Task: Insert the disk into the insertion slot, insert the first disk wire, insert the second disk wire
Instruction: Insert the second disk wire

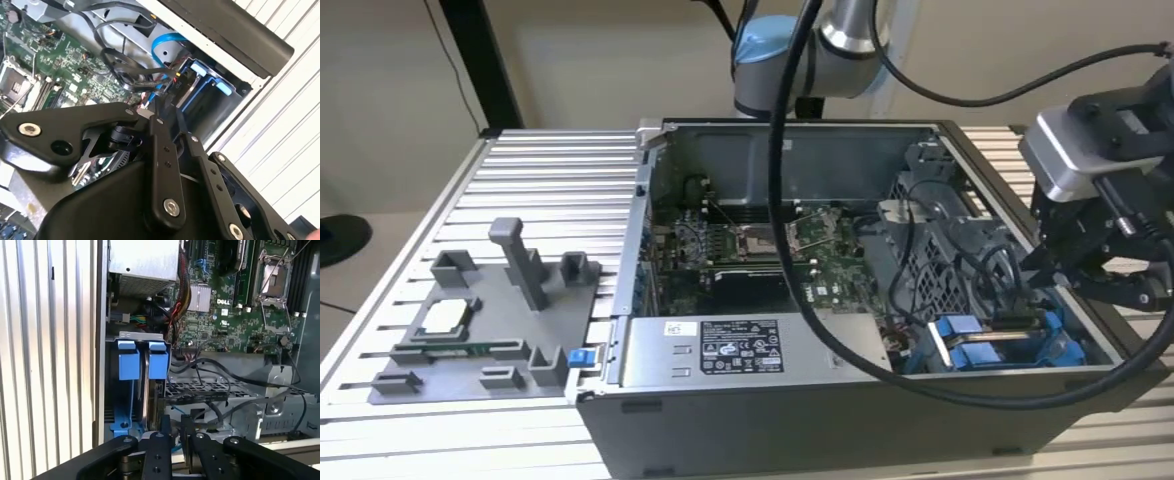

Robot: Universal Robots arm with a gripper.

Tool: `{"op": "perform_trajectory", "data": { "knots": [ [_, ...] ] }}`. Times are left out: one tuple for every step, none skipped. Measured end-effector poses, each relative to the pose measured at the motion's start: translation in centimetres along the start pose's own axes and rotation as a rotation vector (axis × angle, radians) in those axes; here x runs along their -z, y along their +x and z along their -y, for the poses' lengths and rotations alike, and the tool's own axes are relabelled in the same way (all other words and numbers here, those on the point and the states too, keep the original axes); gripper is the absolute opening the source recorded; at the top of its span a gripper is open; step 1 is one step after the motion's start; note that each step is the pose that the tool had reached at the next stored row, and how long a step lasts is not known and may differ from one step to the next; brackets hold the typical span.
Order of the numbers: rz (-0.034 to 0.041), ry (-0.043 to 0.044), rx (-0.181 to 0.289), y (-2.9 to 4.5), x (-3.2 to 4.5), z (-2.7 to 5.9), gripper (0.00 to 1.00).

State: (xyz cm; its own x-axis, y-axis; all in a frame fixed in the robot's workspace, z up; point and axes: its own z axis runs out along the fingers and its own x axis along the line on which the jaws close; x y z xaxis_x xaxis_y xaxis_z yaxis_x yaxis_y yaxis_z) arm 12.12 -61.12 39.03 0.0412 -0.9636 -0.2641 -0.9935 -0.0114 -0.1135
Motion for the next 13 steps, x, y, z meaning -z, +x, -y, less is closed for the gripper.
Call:
{"op": "perform_trajectory", "data": {
  "knots": [
    [0.0000, 0.0000, 0.000, -0.12, 0.43, 0.05, 1.00],
    [0.0000, -0.0001, 0.000, -0.23, 0.84, 0.10, 1.00],
    [0.0000, 0.0000, 0.000, -0.34, 1.23, 0.15, 1.00],
    [0.0000, -0.0001, 0.000, -0.37, 1.34, 0.16, 1.00],
    [0.0001, -0.0001, 0.000, -0.36, 1.33, 0.16, 1.00],
    [0.0002, -0.0001, 0.000, -0.37, 1.33, 0.16, 1.00],
    [0.0002, -0.0001, 0.000, -0.37, 1.33, 0.16, 1.00],
    [0.0002, -0.0001, 0.000, -0.37, 1.34, 0.16, 1.00],
    [0.0001, -0.0001, 0.000, -0.37, 1.34, 0.16, 1.00],
    [0.0002, -0.0001, 0.000, -0.37, 1.34, 0.16, 1.00],
    [0.0002, -0.0001, 0.000, -0.37, 1.34, 0.16, 1.00],
    [0.0002, -0.0001, 0.000, -0.37, 1.34, 0.16, 1.00],
    [0.0002, 0.0000, 0.000, -0.37, 1.34, 0.16, 1.00]
  ]
}}
